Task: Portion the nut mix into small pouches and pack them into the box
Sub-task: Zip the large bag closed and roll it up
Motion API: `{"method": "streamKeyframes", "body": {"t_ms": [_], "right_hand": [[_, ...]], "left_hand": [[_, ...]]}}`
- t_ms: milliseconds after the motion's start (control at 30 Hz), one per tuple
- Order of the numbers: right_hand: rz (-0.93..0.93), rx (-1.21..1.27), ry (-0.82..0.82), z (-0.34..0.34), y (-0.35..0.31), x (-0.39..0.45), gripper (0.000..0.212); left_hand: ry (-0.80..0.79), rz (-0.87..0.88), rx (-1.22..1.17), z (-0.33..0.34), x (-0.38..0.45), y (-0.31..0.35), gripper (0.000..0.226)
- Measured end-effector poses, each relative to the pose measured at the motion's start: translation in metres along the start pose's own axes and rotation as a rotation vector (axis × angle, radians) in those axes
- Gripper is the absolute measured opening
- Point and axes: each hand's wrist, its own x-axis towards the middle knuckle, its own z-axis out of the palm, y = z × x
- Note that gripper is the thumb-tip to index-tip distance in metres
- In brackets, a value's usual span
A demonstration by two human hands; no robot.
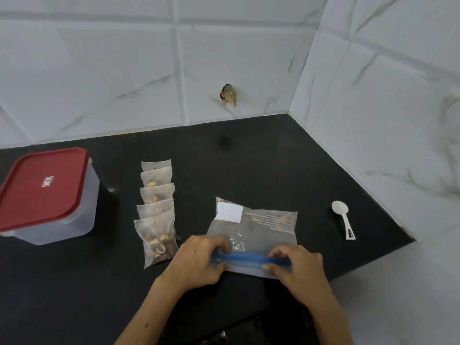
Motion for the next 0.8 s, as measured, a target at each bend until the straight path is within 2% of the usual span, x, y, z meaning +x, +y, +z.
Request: {"method": "streamKeyframes", "body": {"t_ms": [67,167,233,267,300,400,467,533,600,667,700,800], "right_hand": [[0.014,-0.043,0.052,0.004,-0.002,0.001,0.013],[0.053,-0.159,0.153,0.014,-0.011,0.0,0.027],[-0.027,-0.202,0.227,0.02,-0.012,0.001,0.028],[-0.071,-0.227,0.249,0.022,-0.01,0.001,0.021],[-0.09,-0.233,0.243,0.024,-0.008,0.0,0.012],[-0.05,-0.179,0.087,0.019,-0.006,-0.002,0.038],[-0.075,-0.193,0.032,0.016,-0.002,-0.001,0.042],[-0.066,-0.196,0.033,0.011,-0.004,0.003,0.038],[-0.064,-0.21,0.071,0.007,-0.007,0.006,0.029],[-0.11,-0.267,0.18,0.004,-0.005,0.009,0.018],[-0.113,-0.264,0.204,-0.001,-0.004,0.012,0.02],[-0.122,-0.143,0.134,-0.02,-0.002,0.026,0.041]], "left_hand": [[0.023,-0.007,0.05,0.002,0.0,-0.001,0.021],[0.145,0.063,0.218,0.014,-0.004,-0.001,0.029],[0.194,0.105,0.177,0.016,-0.007,0.0,0.025],[0.2,0.144,0.168,0.017,-0.008,-0.002,0.02],[0.187,0.166,0.153,0.016,-0.009,-0.003,0.018],[0.11,0.142,0.097,0.013,-0.015,-0.009,0.039],[0.092,0.118,0.092,0.013,-0.016,-0.012,0.052],[0.1,0.131,0.114,0.013,-0.014,-0.014,0.05],[0.142,0.166,0.113,0.011,-0.011,-0.017,0.039],[0.196,0.157,0.003,0.008,-0.007,-0.019,0.03],[0.219,0.144,-0.077,0.006,-0.003,-0.02,0.03],[0.218,0.075,-0.34,-0.003,0.011,-0.018,0.026]]}}
